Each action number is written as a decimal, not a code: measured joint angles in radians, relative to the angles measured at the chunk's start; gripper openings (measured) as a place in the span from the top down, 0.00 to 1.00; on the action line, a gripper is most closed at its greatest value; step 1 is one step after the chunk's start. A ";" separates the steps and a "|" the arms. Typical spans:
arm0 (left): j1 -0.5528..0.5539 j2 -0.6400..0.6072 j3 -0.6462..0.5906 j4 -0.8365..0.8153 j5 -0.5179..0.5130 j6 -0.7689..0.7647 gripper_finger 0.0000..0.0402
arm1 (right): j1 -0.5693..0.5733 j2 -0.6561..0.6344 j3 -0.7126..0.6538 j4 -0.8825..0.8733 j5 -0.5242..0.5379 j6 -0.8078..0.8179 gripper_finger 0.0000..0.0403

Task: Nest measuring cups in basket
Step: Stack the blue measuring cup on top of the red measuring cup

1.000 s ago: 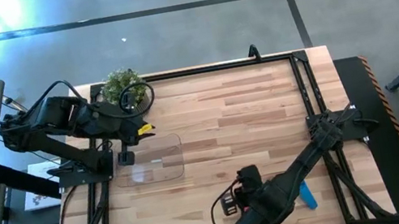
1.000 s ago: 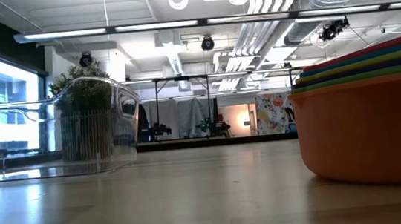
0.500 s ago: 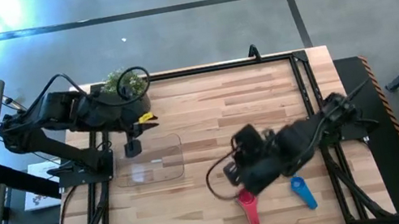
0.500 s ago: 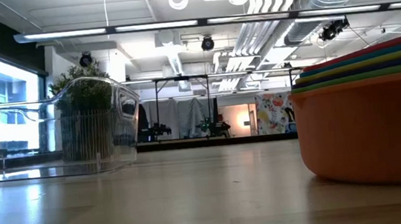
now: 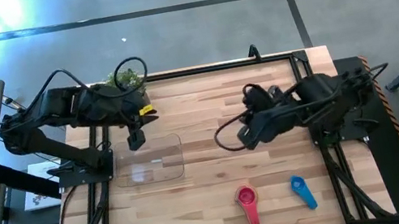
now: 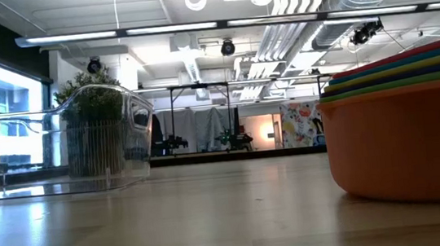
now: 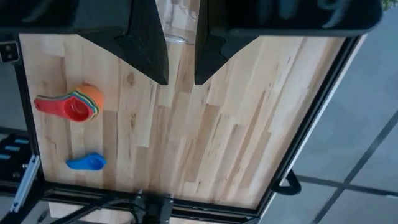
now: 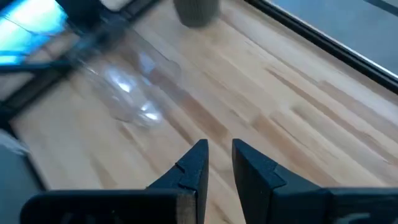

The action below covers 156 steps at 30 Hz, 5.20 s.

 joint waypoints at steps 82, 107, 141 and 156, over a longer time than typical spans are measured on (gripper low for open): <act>0.101 0.069 0.001 0.014 -0.004 -0.054 0.83 | 0.438 -0.273 -1.541 0.866 -0.671 0.760 0.80; 0.101 0.069 0.001 0.000 -0.004 -0.051 0.83 | 0.438 -0.274 -1.441 0.900 -0.613 0.990 0.99; 0.101 -0.139 0.000 -0.157 0.004 0.045 0.83 | 0.130 -0.274 -1.073 0.835 -0.353 0.744 1.00; 0.101 -0.212 0.000 -0.161 0.004 0.067 0.83 | 0.089 -0.105 -0.814 0.696 -0.454 0.613 1.00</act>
